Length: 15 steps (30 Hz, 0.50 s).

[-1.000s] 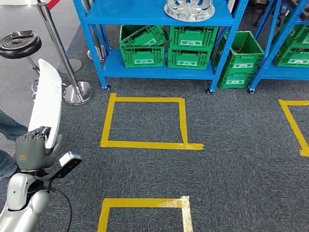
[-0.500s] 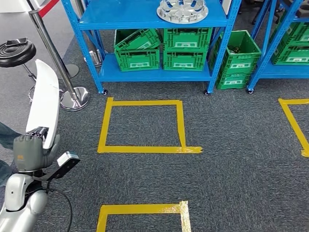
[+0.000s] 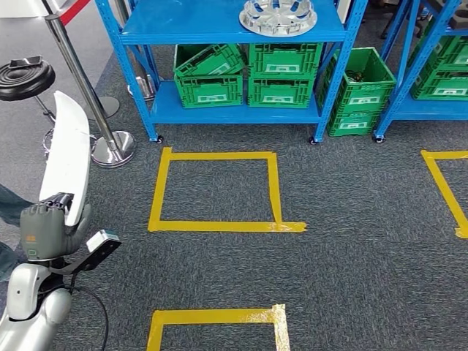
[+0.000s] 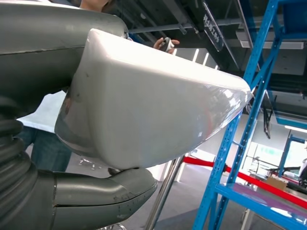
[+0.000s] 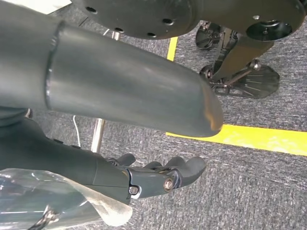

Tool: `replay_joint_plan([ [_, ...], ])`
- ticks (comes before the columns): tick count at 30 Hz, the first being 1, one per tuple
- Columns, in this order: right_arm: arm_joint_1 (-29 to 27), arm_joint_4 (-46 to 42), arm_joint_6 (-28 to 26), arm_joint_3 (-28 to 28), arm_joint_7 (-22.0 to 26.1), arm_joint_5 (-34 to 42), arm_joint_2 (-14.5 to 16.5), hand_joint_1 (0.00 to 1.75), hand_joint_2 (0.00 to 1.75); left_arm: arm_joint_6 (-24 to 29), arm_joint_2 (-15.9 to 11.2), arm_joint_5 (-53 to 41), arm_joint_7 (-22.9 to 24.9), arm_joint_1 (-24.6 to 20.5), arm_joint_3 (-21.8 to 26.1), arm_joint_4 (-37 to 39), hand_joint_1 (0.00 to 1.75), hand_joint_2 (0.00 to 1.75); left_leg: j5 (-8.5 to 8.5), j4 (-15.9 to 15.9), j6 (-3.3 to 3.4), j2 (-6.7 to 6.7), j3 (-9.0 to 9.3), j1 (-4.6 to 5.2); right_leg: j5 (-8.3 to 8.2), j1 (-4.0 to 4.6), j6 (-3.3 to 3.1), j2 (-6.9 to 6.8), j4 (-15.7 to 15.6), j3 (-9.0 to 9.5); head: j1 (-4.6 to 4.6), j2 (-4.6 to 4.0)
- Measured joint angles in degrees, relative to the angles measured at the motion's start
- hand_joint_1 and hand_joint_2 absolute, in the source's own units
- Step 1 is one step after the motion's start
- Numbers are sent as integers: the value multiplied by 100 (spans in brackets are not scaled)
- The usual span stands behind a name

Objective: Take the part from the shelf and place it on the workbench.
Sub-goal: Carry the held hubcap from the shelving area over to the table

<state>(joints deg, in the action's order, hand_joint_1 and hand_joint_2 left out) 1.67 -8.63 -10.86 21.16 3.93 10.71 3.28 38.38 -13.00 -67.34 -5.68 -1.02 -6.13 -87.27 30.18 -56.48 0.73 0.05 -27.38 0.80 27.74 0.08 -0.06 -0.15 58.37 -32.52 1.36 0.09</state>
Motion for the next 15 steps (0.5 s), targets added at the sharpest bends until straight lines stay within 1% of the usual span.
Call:
replay_joint_plan([
  [7, 0, 0, -66, 1, -33, -16, 1, 0, 0, 3, -1, 0, 0, 10, 6, 0, 175, 175, 8, -7, 5, 0, -3, 10, -7, -14, 8, 0, -18, 1, 0, 0],
  [8, 2, 0, -92, 3, -49, -29, 5, 0, 0, 4, -3, 0, 0, 17, 11, 0, 175, 175, 6, -5, 30, -1, -4, 19, -21, -24, 30, -5, -41, 9, 0, 0],
  [9, 7, 0, -120, 8, -66, -47, 10, 0, 0, 7, -10, 0, 0, 24, 20, -1, 175, 175, -16, 39, 69, -3, 9, 24, -41, -30, 61, -11, -79, 29, 6, 0],
  [10, 11, 0, -150, 17, -86, -72, 13, 0, 0, 9, -16, 0, 0, 36, 31, -1, 175, 175, -63, 125, 103, -5, 55, 17, -49, -31, 90, -12, -107, 30, 6, 0],
  [11, 15, 0, -172, 29, -103, -92, 16, 0, 0, 13, -23, 1, 0, 43, 43, -2, 175, 175, -124, 236, 141, -14, 110, 0, -11, -25, 114, -9, -68, 1, -1, 0],
  [12, 18, 0, -188, 41, -113, -107, 14, 0, 0, 17, -28, 3, 0, 46, 53, -2, 175, 175, -179, 340, 159, -26, 163, -26, 80, -22, 129, 0, 89, -86, -9, 0],
  [13, 16, 0, -196, 53, -121, -117, 13, 0, 0, 20, -29, 8, 1, 58, 61, -2, 175, 175, -213, 400, 160, -44, 203, -50, 218, -30, 138, 12, 379, -248, -21, 0],
  [14, 14, 0, -198, 64, -124, -120, 13, 0, 0, 22, -29, 12, 1, 70, 67, -1, 175, 175, -217, 418, 162, -71, 210, -65, 365, -49, 157, 17, 750, -444, -27, 0],
  [15, 10, 0, -198, 76, -127, -124, 13, 0, 0, 22, -28, 15, 1, 88, 71, 1, 175, 175, -208, 413, 150, -103, 211, -81, 462, -74, 183, 18, 1103, -645, -26, 0],
])
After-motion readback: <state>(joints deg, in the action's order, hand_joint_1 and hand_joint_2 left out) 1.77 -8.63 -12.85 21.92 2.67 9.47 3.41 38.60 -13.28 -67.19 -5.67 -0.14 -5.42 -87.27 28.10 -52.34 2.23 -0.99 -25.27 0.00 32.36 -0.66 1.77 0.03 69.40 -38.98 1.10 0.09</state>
